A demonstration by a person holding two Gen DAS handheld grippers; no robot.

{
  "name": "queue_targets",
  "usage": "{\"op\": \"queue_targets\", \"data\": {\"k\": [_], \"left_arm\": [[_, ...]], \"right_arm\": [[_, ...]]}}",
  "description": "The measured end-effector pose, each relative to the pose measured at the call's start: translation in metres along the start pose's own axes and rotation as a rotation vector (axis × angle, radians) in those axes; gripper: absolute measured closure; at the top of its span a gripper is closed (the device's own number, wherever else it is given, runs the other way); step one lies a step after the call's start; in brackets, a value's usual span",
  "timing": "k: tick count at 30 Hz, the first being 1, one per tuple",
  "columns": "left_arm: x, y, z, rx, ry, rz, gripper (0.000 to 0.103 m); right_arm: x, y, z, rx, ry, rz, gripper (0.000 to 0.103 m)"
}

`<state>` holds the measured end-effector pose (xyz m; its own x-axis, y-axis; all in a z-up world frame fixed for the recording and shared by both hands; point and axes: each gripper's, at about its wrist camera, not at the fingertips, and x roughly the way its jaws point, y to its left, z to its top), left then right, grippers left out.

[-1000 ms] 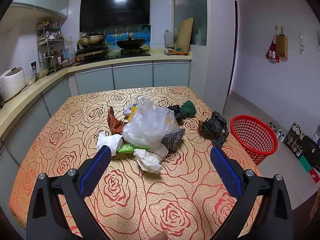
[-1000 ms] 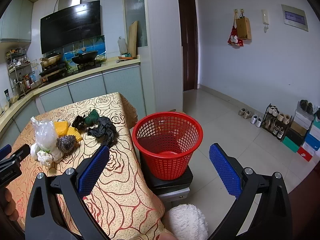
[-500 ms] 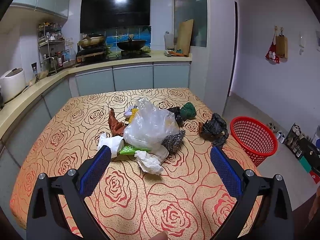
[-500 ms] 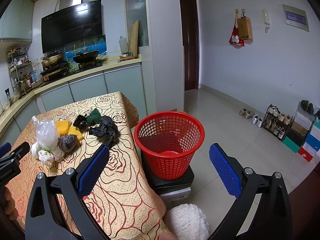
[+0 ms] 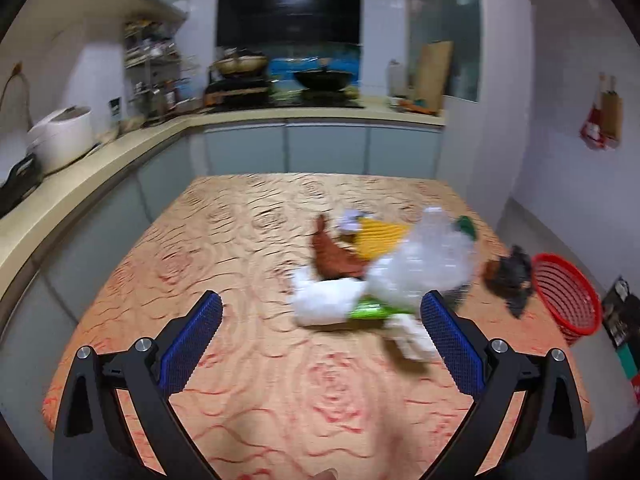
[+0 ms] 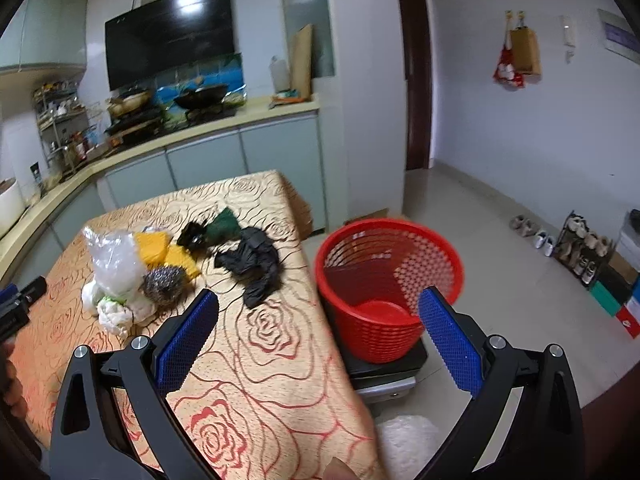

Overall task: Collect trash
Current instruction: 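Grasp the clear plastic bag with the left tool while the right tool grasps the black plastic bag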

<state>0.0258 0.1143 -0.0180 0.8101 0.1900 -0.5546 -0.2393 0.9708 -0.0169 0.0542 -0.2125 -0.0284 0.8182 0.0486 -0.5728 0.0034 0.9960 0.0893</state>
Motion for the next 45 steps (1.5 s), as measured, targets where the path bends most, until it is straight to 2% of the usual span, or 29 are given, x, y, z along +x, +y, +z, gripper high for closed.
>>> {"op": "queue_targets", "data": {"k": [4, 6, 10, 16, 24, 29, 31, 33, 39, 43, 45], "left_arm": [[0.006, 0.021, -0.003, -0.029, 0.021, 0.006, 0.007], [0.009, 0.023, -0.004, -0.037, 0.032, -0.027, 0.007], [0.017, 0.002, -0.008, 0.018, 0.048, -0.080, 0.007], [0.035, -0.045, 0.004, 0.145, 0.029, -0.144, 0.007], [0.081, -0.074, 0.024, 0.185, 0.086, -0.210, 0.007], [0.095, -0.080, 0.028, 0.212, 0.101, -0.227, 0.008], [0.098, -0.079, 0.029, 0.217, 0.107, -0.230, 0.016], [0.104, -0.078, 0.031, 0.216, 0.132, -0.240, 0.035], [0.108, -0.080, 0.028, 0.222, 0.142, -0.269, 0.054], [0.106, -0.079, 0.027, 0.214, 0.138, -0.278, 0.062], [0.103, -0.075, 0.029, 0.197, 0.134, -0.284, 0.068]], "right_arm": [[0.021, 0.007, -0.005, -0.002, 0.059, 0.021, 0.005], [0.030, 0.011, -0.009, -0.005, 0.086, 0.030, 0.005], [0.045, 0.018, -0.014, -0.029, 0.120, 0.036, 0.005], [0.061, 0.020, -0.014, -0.045, 0.147, 0.044, 0.005], [0.079, 0.015, 0.006, -0.032, 0.157, 0.061, 0.005], [0.083, 0.018, 0.018, -0.049, 0.154, 0.079, 0.005], [0.086, 0.022, 0.024, -0.065, 0.152, 0.086, 0.005], [0.089, 0.025, 0.028, -0.074, 0.153, 0.092, 0.005], [0.106, 0.031, 0.038, -0.076, 0.178, 0.125, 0.005], [0.119, 0.035, 0.042, -0.085, 0.184, 0.128, 0.006], [0.128, 0.036, 0.043, -0.086, 0.194, 0.136, 0.009]]}}
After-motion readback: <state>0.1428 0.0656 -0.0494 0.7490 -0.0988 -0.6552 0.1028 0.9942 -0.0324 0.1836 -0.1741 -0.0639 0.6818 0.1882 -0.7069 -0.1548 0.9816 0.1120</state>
